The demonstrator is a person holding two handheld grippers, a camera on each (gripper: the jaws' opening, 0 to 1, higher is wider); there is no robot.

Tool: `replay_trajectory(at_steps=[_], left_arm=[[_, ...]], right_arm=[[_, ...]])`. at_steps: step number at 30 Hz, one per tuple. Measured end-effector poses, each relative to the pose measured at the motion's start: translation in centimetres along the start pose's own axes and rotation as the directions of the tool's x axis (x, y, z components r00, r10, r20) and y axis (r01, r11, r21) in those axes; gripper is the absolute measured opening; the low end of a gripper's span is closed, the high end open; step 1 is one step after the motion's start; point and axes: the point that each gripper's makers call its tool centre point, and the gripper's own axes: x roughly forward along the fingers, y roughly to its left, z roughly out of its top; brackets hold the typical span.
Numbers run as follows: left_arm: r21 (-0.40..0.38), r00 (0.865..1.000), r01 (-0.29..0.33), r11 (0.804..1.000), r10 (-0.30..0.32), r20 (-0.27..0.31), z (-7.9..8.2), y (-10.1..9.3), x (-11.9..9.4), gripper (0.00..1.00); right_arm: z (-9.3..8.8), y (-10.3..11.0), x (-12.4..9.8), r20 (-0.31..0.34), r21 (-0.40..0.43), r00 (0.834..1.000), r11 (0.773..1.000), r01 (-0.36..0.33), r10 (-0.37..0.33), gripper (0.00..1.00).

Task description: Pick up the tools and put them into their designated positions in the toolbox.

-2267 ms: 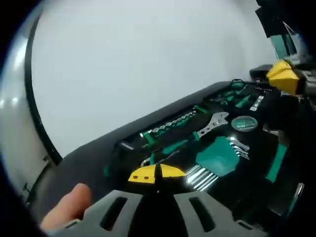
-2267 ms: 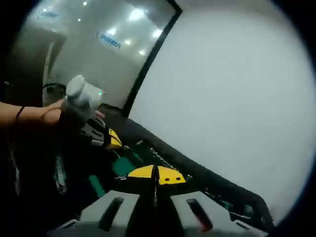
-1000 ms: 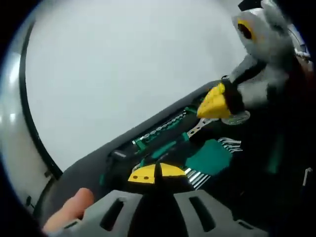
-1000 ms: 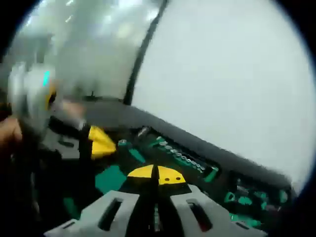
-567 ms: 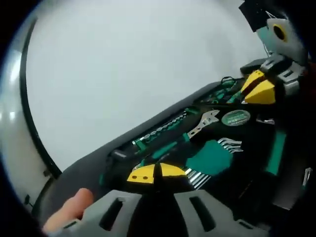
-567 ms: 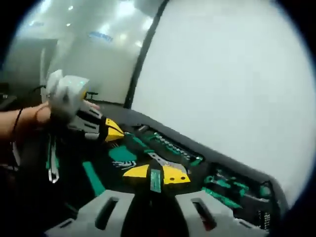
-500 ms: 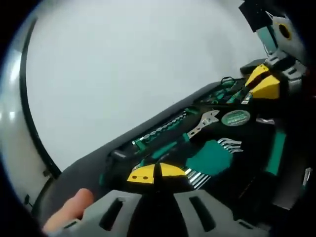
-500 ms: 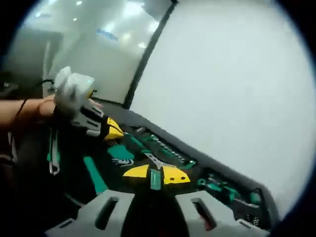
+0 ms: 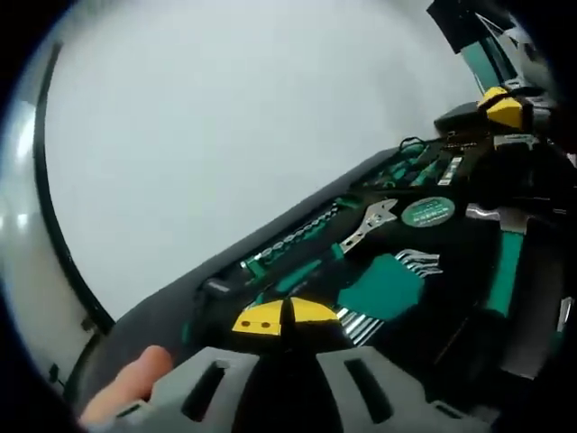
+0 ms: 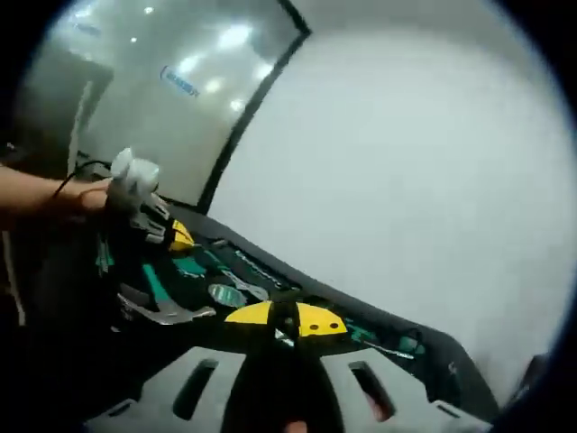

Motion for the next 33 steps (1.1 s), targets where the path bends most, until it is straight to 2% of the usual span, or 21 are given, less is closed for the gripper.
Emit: replay_trajectory(at_steps=[1,2,3,4,7,10,12,13,14,15,16,18,20,22,23,24,26,28,30,32,33], left_arm=[[-0.006,1.0,0.001,1.0,-0.001,-0.001,0.0,0.0,-0.1,0.03],[-0.012,1.0,0.003,1.0,-0.003,-0.001,0.0,-0.1,-0.1,0.03],[-0.015,1.0,0.004,1.0,-0.004,-0.002,-0.1,0.0,-0.1,0.03],[-0.017,1.0,0.005,1.0,-0.005,-0.002,0.0,0.0,-0.1,0.03],[-0.012,1.0,0.01,1.0,-0.01,-0.001,-0.2,0.4,0.3,0.03],[-0.013,1.0,0.013,1.0,-0.013,0.001,-0.2,0.4,0.3,0.03],[-0.019,1.0,0.012,1.0,-0.012,0.0,-0.1,0.1,0.1,0.03],[-0.019,1.0,0.016,1.0,-0.016,0.002,-0.2,0.2,0.3,0.04],[-0.018,1.0,0.016,1.0,-0.016,0.002,-0.2,0.2,0.3,0.04],[-0.015,1.0,0.019,1.0,-0.019,0.004,-0.2,0.3,0.5,0.04],[-0.014,1.0,0.019,1.0,-0.019,0.005,-0.2,0.4,0.5,0.04],[-0.013,1.0,0.022,1.0,-0.021,0.006,-0.2,0.4,0.5,0.04],[-0.02,1.0,0.028,0.999,-0.028,0.009,-0.1,0.2,0.4,0.05],[-0.027,0.999,0.032,0.999,-0.032,0.011,-0.1,0.1,0.3,0.06],[-0.023,0.999,0.035,0.999,-0.034,0.012,0.0,0.1,0.3,0.07],[-0.018,0.999,0.036,0.999,-0.036,0.017,0.1,0.1,0.3,0.09],[-0.015,0.999,0.035,0.999,-0.034,0.021,0.1,0.4,0.4,0.1],[-0.015,0.999,0.03,0.999,-0.03,0.021,0.1,0.5,0.3,0.12],[-0.014,0.999,0.029,0.999,-0.029,0.024,0.1,0.5,0.3,0.15],[0.0,0.999,0.012,1.0,-0.012,0.03,0.3,1.0,0.3,0.21],[0.01,0.999,0.004,1.0,-0.004,0.038,0.4,1.1,0.3,0.24]], right_arm=[[0.1,-1.2,-0.7,0.021,-0.047,1.0,0.999,0.02,-0.019,0.06],[-0.1,-2.7,-2.0,0.029,-0.134,0.998,0.989,0.056,-0.052,0.06],[-0.5,-3.9,-2.8,0.032,-0.175,0.997,0.981,0.081,-0.077,0.06],[-1.6,-4.9,-3.4,0.02,-0.175,0.994,0.979,0.109,-0.108,0.06],[-3.2,-8.1,-5.6,-0.035,-0.097,0.984,0.98,0.171,-0.175,0.06],[-3.9,-11.2,-7.0,-0.083,-0.065,0.97,0.973,0.222,-0.227,0.06],[-4.5,-13.3,-7.7,-0.151,-0.057,0.953,0.965,0.255,-0.261,0.06],[-4.3,-14.3,-7.8,-0.154,-0.047,0.949,0.962,0.27,-0.274,0.06],[-4.2,-15.7,-8.2,-0.165,-0.022,0.935,0.949,0.314,-0.313,0.06],[-4.4,-17.2,-8.7,-0.2,0.016,0.912,0.93,0.368,-0.357,0.06],[-4.8,-18.4,-9.0,-0.239,0.059,0.898,0.918,0.393,-0.37,0.06],[-5.0,-20.0,-9.3,-0.285,0.143,0.887,0.899,0.415,-0.364,0.06],[-4.6,-21.8,-9.2,-0.291,0.178,0.881,0.883,0.434,-0.374,0.07],[-4.4,-23.1,-8.7,-0.306,0.134,0.871,0.888,0.44,-0.385,0.12],[-4.5,-23.4,-8.3,-0.32,0.099,0.871,0.901,0.423,-0.374,0.18],[-4.9,-23.6,-7.9,-0.347,0.075,0.864,0.907,0.414,-0.365,0.2],[-5.9,-25.1,-6.8,-0.396,0.041,0.838,0.905,0.424,-0.375,0.21],[-8.3,-26.2,-5.2,-0.476,0.013,0.804,0.911,0.411,-0.356,0.21],[-10.2,-26.6,-4.1,-0.517,0.018,0.788,0.916,0.4,-0.334,0.22],[-12.2,-26.4,-2.9,-0.558,0.0,0.773,0.932,0.363,-0.301,0.24],[-13.5,-26.6,-2.3,-0.585,-0.002,0.757,0.933,0.359,-0.292,0.24]])
